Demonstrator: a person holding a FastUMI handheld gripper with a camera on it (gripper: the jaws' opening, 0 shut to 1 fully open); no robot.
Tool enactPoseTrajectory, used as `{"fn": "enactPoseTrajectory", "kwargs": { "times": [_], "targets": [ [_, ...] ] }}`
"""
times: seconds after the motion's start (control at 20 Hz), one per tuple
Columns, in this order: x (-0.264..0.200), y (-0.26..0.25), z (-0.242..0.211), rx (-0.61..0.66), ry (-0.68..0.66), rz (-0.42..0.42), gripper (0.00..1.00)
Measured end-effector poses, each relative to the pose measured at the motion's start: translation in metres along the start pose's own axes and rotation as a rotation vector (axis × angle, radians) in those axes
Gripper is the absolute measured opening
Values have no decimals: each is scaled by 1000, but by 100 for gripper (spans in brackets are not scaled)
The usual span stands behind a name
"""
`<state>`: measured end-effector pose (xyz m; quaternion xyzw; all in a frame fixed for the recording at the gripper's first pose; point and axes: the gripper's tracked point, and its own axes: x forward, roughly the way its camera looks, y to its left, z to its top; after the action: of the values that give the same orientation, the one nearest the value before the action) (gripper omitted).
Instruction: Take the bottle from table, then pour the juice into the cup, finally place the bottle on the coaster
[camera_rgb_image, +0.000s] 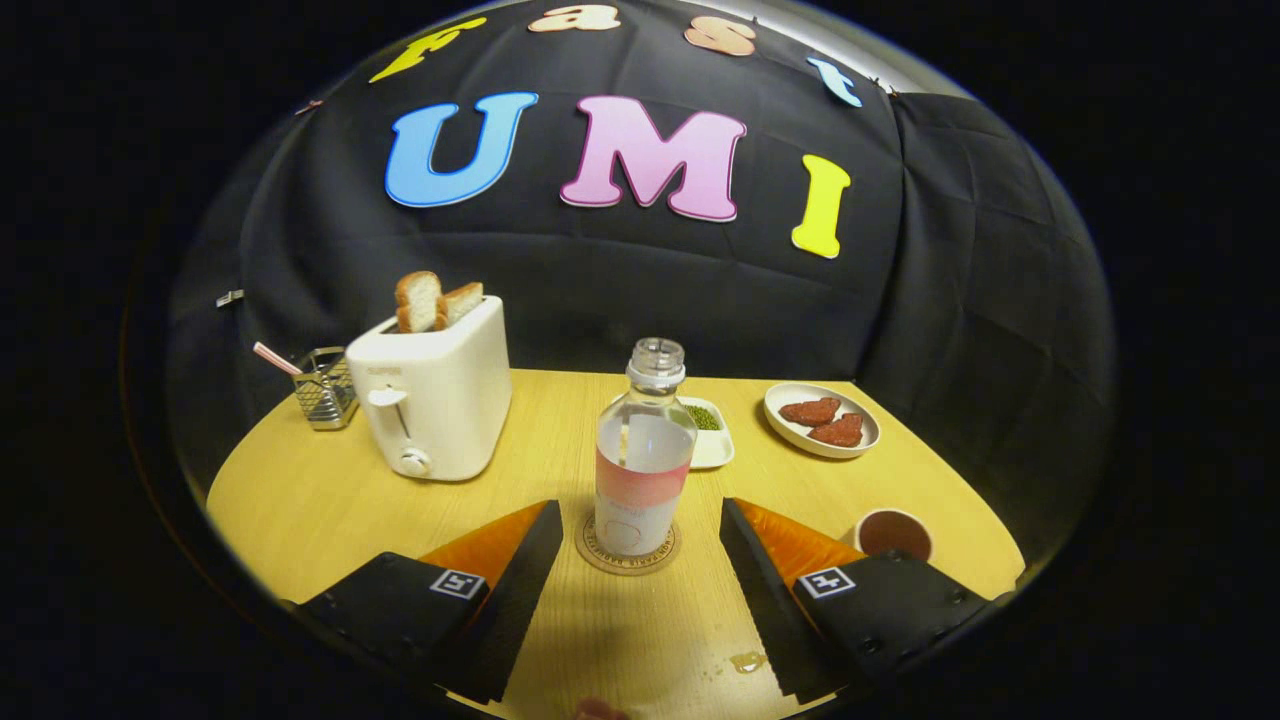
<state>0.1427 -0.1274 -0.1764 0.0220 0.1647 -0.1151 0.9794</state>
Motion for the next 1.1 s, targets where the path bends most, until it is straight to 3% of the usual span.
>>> {"fn": "enactPoseTrajectory", "kwargs": {
  "times": [0.2, 0.4, 0.55, 0.75, 0.9, 1.1],
  "targets": [
    [-69, 8, 56, 108, -130, 56, 97],
    [-130, -1, 109, 113, -224, 51, 97],
    [-167, 4, 134, 136, -275, 96, 98],
    [-198, 4, 118, 114, -272, 120, 98],
    [-214, -12, 96, 26, -233, 68, 98],
    [-228, -5, 89, 16, -214, 59, 98]
  ]
}}
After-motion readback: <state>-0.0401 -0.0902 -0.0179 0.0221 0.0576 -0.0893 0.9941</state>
